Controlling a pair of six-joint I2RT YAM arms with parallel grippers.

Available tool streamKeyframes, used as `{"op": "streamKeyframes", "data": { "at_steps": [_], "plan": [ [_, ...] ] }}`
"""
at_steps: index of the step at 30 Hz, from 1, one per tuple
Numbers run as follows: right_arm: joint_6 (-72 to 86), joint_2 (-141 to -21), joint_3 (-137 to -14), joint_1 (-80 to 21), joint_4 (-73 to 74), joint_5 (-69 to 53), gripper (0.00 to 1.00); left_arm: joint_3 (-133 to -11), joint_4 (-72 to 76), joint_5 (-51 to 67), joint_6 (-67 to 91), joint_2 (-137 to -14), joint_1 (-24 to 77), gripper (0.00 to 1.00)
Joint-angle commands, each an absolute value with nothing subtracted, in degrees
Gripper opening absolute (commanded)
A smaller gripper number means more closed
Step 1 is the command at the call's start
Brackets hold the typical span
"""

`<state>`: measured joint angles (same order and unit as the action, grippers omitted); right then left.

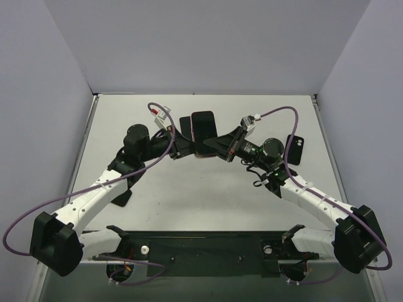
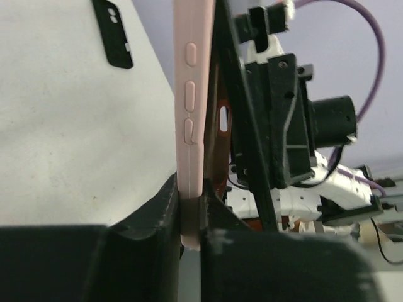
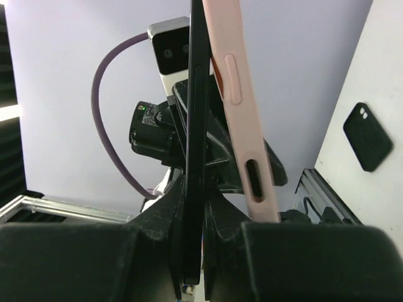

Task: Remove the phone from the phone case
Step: Remove the phone case from the phone, then place the phone case at the center of the board.

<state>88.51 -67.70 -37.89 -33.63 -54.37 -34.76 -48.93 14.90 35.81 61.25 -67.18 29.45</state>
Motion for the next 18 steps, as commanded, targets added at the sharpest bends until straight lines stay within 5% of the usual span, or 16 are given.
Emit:
{"op": "streamKeyframes", "data": {
  "at_steps": [1, 6, 9, 18],
  "plan": [
    [83.7, -62.6, -39.1, -34.9, -55.1, -37.0, 0.0, -53.6, 1.0, 26.3, 55.1, -67.8, 28.2, 0.01],
    [76.0, -59.2, -40.2, -34.8, -43.9, -35.6, 0.0, -50.1, -17.6, 7.3, 59.3, -63.7, 18.7, 0.0],
    [72.3, -57.1, -41.3, -34.5, -36.3, -34.3, 0.0, -41.3, -18.5, 5.8, 63.7, -60.1, 8.0, 0.0],
    [69.3, -56.0, -41.0, -33.9, -32.6, -34.5, 0.0, -34.5, -12.0, 2.9, 65.7, -66.4, -3.1, 0.0]
  ]
}}
